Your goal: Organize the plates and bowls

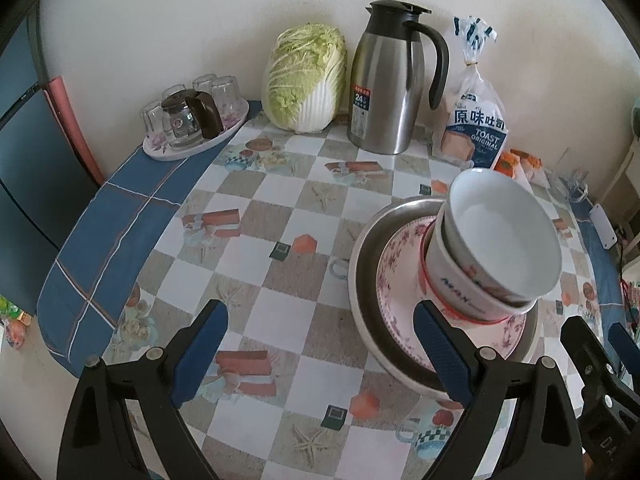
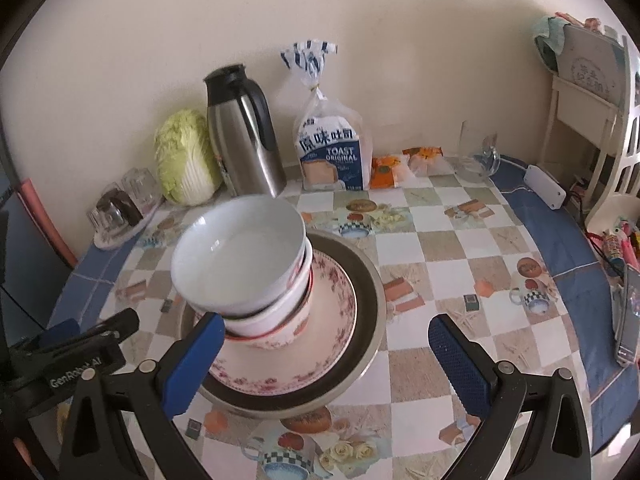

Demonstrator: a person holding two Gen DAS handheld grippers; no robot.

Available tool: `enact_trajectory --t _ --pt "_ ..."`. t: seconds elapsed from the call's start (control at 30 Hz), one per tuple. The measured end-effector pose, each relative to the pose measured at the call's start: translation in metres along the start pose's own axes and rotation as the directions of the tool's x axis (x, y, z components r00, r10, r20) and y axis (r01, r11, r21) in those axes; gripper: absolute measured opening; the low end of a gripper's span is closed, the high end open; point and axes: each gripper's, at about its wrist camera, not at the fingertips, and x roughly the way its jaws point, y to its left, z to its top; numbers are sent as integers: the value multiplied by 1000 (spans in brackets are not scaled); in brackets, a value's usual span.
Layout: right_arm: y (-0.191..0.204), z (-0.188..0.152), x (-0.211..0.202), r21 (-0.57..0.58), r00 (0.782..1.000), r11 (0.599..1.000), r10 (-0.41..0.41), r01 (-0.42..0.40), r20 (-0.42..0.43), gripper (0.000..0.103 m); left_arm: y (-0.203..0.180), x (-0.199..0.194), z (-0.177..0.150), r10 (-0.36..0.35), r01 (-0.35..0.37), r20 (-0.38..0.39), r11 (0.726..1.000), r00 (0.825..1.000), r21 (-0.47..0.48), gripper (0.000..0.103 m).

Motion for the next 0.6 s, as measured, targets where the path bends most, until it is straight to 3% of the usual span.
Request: enact_trajectory --t 0.6 --pt "-7 -15 22 0 993 999 -47 47 -106 103 1 21 -13 25 -21 -101 999 995 38 94"
